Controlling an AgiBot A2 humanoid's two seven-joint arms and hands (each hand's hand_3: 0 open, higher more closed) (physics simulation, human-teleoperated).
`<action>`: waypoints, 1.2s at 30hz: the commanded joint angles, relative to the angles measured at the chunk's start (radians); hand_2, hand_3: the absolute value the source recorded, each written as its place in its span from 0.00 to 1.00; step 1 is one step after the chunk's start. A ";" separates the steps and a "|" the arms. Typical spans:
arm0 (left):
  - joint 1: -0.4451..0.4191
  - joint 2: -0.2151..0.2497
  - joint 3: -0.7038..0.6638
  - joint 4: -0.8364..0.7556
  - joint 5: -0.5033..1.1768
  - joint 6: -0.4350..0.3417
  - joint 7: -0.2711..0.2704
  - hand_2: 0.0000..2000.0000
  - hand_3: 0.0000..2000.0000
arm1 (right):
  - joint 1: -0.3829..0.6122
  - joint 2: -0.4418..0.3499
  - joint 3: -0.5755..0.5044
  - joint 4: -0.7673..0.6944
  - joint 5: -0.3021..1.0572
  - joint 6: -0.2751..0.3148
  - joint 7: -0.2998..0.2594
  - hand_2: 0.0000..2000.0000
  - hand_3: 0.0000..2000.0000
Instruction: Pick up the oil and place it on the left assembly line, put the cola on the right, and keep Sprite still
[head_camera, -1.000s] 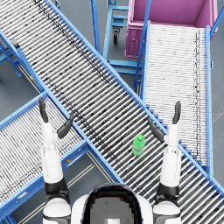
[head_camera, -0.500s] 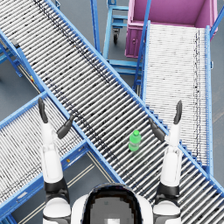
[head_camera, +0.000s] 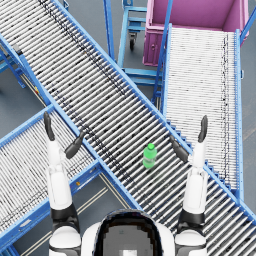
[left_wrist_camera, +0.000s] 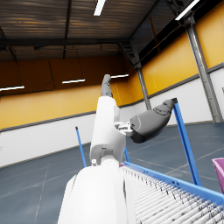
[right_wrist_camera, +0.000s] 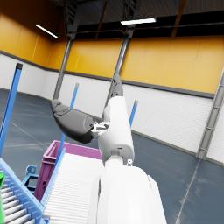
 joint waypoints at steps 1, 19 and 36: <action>-0.001 0.000 -0.001 -0.001 0.000 0.000 0.000 0.00 0.00 | 0.011 0.002 0.002 0.006 0.000 0.000 0.000 0.00 0.00; 0.022 -0.004 -0.005 -0.006 0.000 0.000 0.000 0.00 0.00 | 0.023 0.000 -0.002 0.004 0.000 0.000 0.000 0.00 0.00; -0.003 0.002 -0.001 -0.003 0.000 0.000 0.000 0.00 0.00 | 0.013 -0.005 -0.006 0.005 0.000 0.000 0.000 0.00 0.00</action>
